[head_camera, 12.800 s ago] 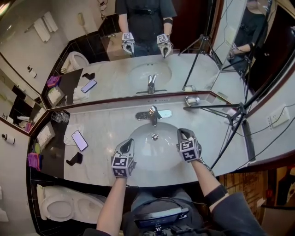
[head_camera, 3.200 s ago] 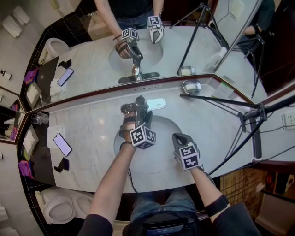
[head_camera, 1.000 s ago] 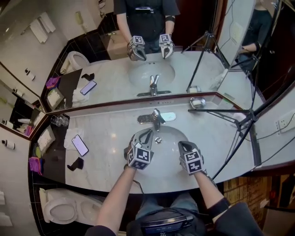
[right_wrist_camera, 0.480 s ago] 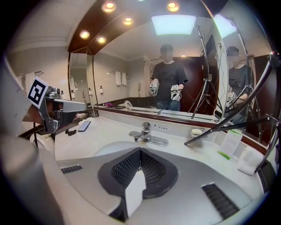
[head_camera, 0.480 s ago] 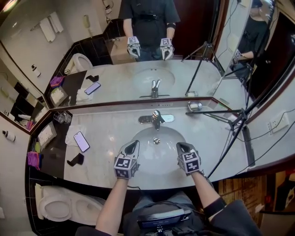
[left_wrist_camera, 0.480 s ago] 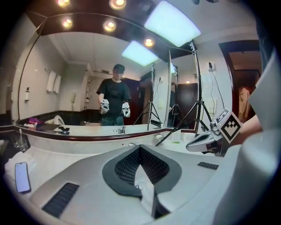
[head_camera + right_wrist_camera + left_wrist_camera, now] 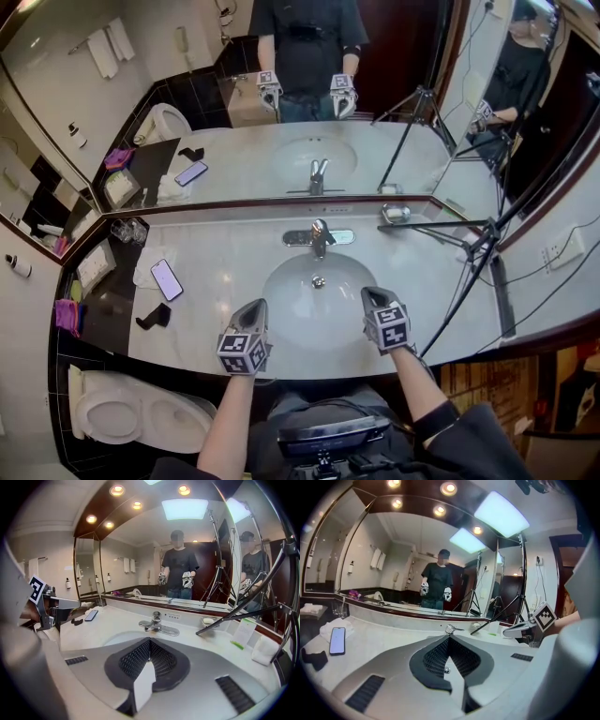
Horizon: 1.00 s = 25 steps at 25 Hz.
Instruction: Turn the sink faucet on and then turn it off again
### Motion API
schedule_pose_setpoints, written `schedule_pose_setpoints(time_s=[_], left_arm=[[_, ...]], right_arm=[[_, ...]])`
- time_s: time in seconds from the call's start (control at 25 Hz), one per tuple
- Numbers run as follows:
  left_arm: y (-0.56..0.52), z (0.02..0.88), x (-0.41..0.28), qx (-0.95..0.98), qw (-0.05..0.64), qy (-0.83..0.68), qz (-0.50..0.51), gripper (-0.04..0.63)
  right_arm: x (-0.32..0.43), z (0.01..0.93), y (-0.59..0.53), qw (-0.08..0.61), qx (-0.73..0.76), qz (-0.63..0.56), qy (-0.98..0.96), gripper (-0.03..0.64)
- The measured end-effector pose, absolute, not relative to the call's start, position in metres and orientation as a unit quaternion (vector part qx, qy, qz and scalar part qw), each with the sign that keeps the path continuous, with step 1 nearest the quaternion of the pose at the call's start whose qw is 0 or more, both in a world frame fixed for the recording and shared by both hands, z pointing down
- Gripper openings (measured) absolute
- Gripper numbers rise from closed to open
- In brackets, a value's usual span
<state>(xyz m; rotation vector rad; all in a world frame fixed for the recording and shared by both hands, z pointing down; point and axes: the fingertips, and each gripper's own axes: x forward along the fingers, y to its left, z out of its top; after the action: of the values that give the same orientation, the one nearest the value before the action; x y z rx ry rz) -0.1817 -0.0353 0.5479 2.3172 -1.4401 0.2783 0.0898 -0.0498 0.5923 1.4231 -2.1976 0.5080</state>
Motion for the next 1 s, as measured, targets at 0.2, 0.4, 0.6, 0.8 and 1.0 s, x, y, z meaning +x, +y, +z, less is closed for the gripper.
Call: schedule_pose_setpoints(time_s=[0.2,0.4,0.6,0.8,1.0], left_arm=[[-0.032,0.551,-0.182,0.825,0.201,-0.519,0.101,0.0],[-0.033,0.557,-0.178,0.827,0.198,-0.516,0.103,0.0],[-0.038,0.56,-0.176,0.824,0.196,-0.52,0.114,0.0],[-0.051,0.565,-0.164,0.831,0.178,-0.507,0.142,0.032],[-0.075,0.57,-0.133,0.849,0.138,-0.47,0.196,0.138]], right_arm=[[0.092,0.592,-0.049,0.236,0.52,0.188,-0.799,0.017],[0.092,0.592,-0.049,0.236,0.52,0.192,-0.798,0.017],[0.1,0.604,-0.052,0.239,0.52,0.194,-0.797,0.017],[0.098,0.598,-0.056,0.236,0.522,0.2,-0.795,0.017],[0.102,0.597,-0.069,0.234,0.526,0.2,-0.793,0.017]])
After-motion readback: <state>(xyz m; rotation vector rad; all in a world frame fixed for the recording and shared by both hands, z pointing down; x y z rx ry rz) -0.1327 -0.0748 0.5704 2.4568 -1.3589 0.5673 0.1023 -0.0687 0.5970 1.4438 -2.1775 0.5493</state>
